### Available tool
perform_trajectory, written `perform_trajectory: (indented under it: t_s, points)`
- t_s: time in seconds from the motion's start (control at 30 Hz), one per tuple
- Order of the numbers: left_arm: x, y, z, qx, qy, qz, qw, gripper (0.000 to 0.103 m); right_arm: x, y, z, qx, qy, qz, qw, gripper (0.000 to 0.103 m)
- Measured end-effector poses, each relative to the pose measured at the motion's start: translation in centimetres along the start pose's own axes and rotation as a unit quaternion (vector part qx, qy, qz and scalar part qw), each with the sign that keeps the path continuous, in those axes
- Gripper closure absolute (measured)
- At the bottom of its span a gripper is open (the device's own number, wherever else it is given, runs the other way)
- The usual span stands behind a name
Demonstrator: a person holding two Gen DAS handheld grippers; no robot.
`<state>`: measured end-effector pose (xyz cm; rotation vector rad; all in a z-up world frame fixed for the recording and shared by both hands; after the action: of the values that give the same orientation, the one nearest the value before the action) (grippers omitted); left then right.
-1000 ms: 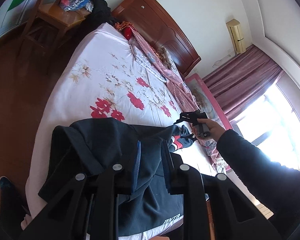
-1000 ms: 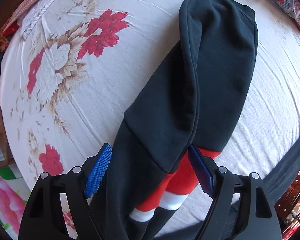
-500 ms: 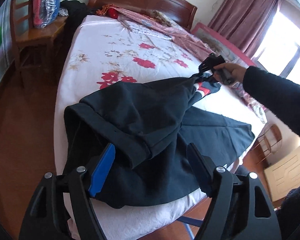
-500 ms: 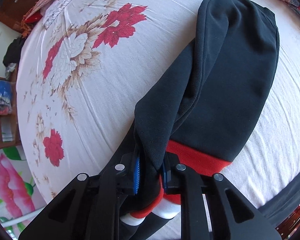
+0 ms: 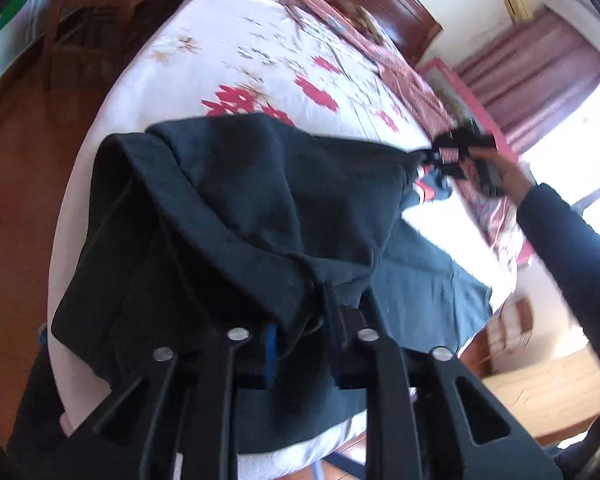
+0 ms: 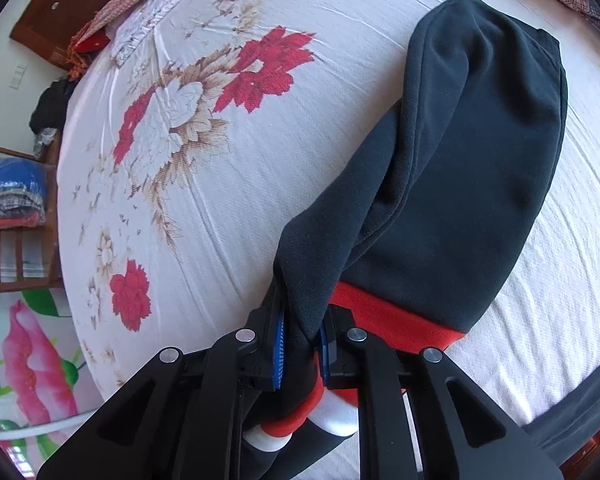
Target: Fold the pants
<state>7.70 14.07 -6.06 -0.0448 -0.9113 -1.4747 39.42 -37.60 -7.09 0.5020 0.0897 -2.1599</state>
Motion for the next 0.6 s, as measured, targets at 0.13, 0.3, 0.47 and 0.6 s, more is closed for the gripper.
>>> perform_trajectory:
  t_s: [0.13, 0.3, 0.47, 0.6]
  points:
    - [-1.0, 2.4, 0.8, 0.041, 0.014, 0.015, 0.9989, 0.094, 0.5, -0.1, 2.9, 0.02, 0.049, -0.004, 0.999, 0.093]
    - [-1.4, 7.6, 5.7, 0.108, 0.023, -0.021, 0.9936, 0.094, 2.1, -1.9, 8.7, 0.05, 0.113, 0.005, 0.992, 0.093]
    - [-2.3, 11.4, 9.9, 0.15, -0.006, -0.034, 0.9881, 0.094, 4.3, -7.1, 14.6, 0.08, 0.18, 0.023, 0.98, 0.093]
    - [-2.8, 10.9, 11.7, 0.165, -0.021, -0.048, 0.985, 0.094, 7.0, -13.0, 17.5, 0.104, 0.219, 0.036, 0.969, 0.093]
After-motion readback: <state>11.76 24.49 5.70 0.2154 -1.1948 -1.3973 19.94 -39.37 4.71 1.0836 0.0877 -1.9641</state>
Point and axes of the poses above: each gripper's, at about its wrist camera, not at the fingertips, and z roughly against the way its jaws point, x to its right, y to its top, the point moved 2 cm from there along -z, roughly the way its jaws point, and after that the axes turned 5 degrees about -z, right-handed, at the moved point
